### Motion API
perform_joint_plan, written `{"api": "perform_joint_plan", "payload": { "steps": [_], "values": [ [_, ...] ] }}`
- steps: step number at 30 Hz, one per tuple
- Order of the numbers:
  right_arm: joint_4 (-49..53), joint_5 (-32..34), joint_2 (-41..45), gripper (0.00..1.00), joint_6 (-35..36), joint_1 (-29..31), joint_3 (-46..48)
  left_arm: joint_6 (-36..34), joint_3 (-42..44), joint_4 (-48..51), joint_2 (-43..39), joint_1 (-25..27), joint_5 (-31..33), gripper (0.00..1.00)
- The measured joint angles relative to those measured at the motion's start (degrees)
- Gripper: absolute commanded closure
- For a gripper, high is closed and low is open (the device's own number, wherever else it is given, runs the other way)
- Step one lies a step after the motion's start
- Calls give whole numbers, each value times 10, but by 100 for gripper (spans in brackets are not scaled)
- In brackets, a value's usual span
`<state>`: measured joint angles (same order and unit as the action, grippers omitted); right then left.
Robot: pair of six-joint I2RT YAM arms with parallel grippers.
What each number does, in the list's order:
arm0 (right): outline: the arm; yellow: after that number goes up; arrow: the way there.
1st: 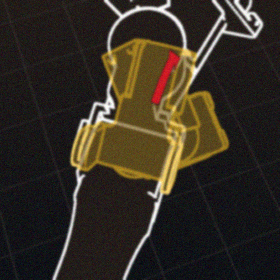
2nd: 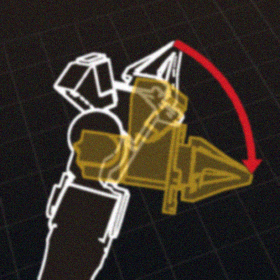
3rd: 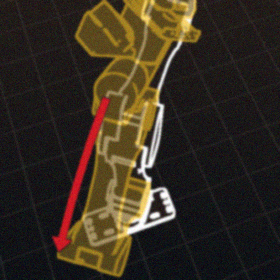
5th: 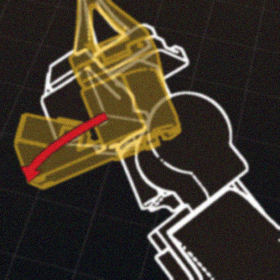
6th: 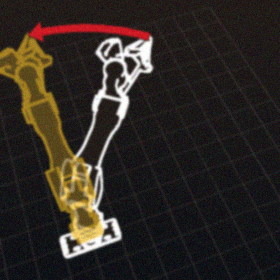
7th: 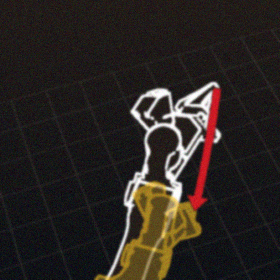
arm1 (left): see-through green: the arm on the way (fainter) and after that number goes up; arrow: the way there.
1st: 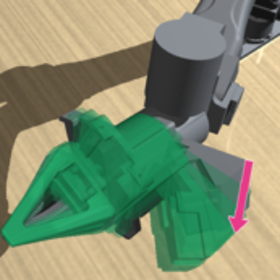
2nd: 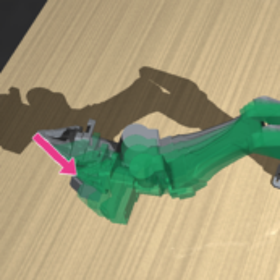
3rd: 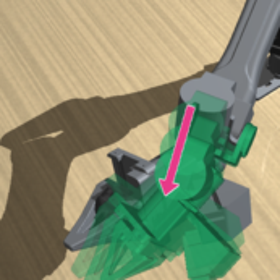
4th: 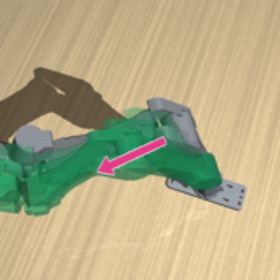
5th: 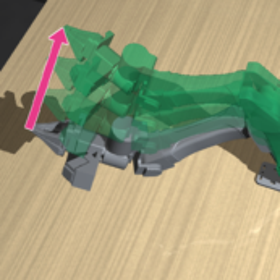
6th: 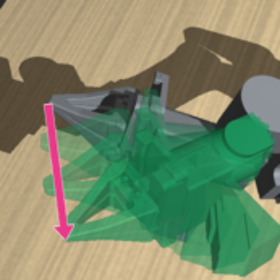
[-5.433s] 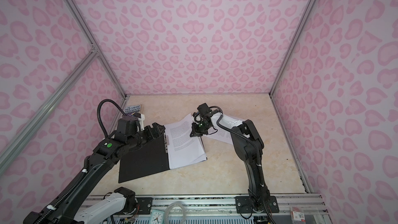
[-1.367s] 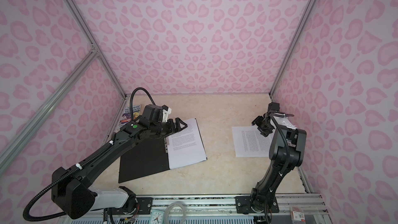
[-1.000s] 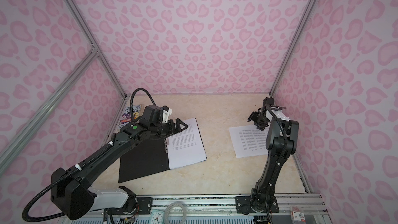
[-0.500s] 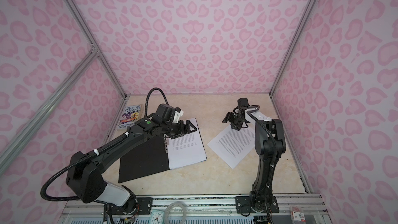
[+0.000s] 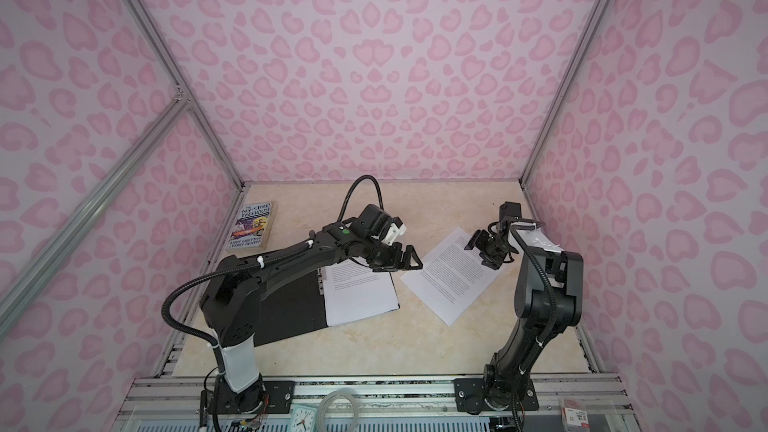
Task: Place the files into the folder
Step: 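Grasp the edge of the loose printed sheet with the right gripper, then lift the sheet edge with the right gripper while the left reaches toward it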
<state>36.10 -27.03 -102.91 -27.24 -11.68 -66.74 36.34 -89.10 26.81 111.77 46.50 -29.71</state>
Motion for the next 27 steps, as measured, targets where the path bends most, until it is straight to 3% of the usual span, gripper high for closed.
{"api": "perform_joint_plan", "payload": {
  "steps": [13, 27],
  "values": [
    [-83, 23, 37, 25, -22, -87, 37, 12, -152, -21, 188, 34, -22, 2],
    [-184, -1, -24, 25, -45, -119, 47, 40, -131, -60, 222, 25, -47, 2]
  ]
}}
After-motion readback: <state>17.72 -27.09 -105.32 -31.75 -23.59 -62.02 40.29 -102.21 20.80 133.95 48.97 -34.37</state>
